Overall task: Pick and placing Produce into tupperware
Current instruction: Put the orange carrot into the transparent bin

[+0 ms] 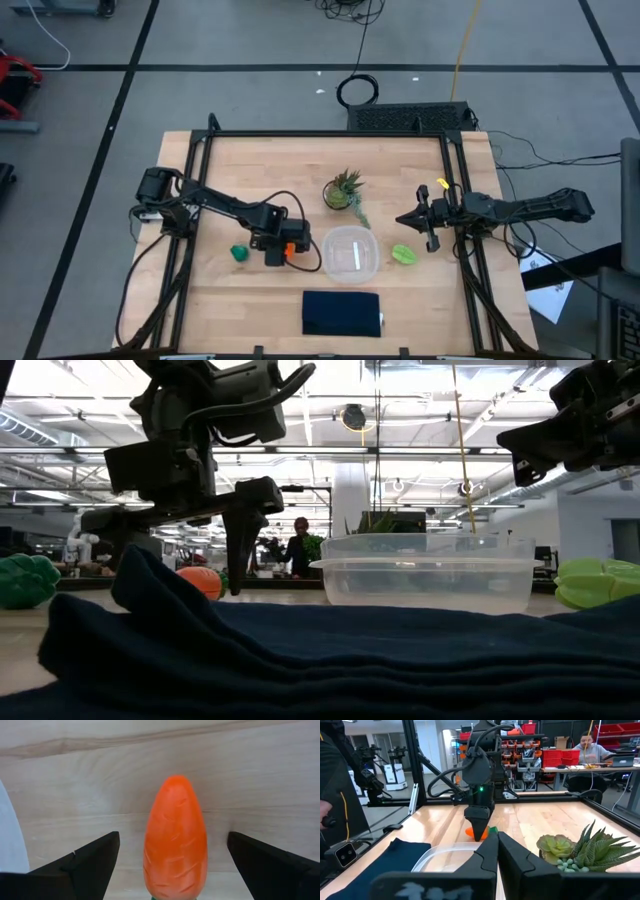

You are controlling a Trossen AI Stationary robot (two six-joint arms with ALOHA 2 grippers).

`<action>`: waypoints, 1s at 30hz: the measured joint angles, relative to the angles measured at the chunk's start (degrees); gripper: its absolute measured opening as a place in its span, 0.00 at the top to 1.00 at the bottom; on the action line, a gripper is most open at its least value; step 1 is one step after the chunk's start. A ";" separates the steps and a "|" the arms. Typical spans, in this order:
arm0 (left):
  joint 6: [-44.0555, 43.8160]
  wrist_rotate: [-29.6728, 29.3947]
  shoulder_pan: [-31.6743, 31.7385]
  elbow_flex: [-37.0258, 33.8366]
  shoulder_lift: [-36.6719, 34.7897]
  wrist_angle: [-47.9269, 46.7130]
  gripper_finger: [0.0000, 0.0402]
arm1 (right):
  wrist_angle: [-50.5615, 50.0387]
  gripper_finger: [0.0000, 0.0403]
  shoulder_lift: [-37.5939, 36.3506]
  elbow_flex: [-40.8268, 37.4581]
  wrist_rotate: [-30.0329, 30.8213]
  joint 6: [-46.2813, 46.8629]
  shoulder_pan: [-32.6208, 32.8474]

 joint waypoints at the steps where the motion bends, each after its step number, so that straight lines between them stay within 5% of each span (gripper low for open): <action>1: 0.01 0.04 0.00 0.00 0.00 0.00 0.06 | 0.00 1.00 0.00 0.00 0.00 0.00 0.00; 18: -2.26 0.50 0.00 -0.17 0.02 0.31 0.07 | 0.00 1.00 0.00 0.00 0.00 0.00 0.00; 30: -0.80 0.25 -0.13 -0.28 0.07 -1.30 0.36 | -0.02 1.00 0.00 0.00 0.00 0.00 0.00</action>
